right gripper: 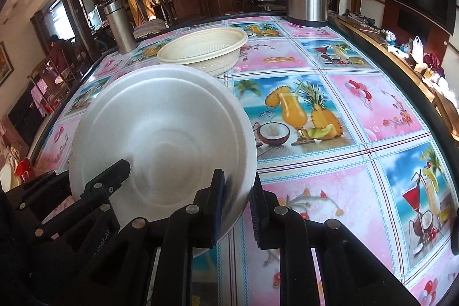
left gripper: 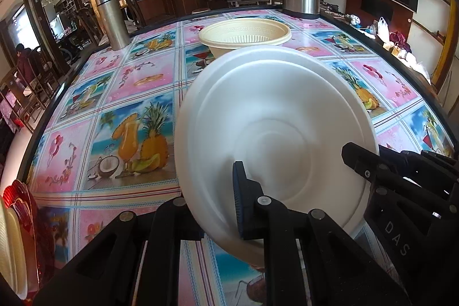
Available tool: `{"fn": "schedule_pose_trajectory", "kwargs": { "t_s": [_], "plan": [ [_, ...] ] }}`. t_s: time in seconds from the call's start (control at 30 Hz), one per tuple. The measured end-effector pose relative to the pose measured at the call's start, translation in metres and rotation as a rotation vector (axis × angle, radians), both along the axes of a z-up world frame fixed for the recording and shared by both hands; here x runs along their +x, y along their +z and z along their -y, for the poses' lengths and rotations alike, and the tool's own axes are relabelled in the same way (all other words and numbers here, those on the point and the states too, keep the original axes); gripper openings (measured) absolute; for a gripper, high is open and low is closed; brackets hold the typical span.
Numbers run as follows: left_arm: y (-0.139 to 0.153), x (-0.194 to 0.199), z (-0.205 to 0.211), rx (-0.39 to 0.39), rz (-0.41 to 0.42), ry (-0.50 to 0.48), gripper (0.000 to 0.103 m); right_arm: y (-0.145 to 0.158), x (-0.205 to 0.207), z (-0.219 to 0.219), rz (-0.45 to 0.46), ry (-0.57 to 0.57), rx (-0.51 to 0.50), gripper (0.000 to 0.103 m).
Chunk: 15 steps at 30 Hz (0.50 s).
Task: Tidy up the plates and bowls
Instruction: 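Lift the large white bowl with the left tool and carry it toward the stack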
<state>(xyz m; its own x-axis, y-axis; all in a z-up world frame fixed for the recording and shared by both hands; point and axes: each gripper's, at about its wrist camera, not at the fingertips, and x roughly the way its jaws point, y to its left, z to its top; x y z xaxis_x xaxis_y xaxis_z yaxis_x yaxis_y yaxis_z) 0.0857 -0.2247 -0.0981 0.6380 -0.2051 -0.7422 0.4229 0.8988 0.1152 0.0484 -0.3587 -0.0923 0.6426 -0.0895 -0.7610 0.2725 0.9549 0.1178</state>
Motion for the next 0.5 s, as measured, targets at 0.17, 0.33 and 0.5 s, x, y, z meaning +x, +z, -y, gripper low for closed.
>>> {"fn": "schedule_pose_trajectory", "kwargs": {
  "t_s": [0.17,0.33,0.5],
  "plan": [
    [-0.001,-0.007,-0.012,0.003,0.020,0.009,0.013,-0.001,-0.006,-0.016,0.011,0.016,0.000,0.017],
    [-0.001,-0.008,-0.019,-0.004,0.023,0.017,0.013,-0.002,-0.009,-0.026,0.020,0.034,-0.012,0.017],
    [-0.002,-0.010,-0.021,-0.006,0.027,0.021,0.013,-0.002,-0.009,-0.032,0.023,0.043,-0.017,0.017]
  ]
}}
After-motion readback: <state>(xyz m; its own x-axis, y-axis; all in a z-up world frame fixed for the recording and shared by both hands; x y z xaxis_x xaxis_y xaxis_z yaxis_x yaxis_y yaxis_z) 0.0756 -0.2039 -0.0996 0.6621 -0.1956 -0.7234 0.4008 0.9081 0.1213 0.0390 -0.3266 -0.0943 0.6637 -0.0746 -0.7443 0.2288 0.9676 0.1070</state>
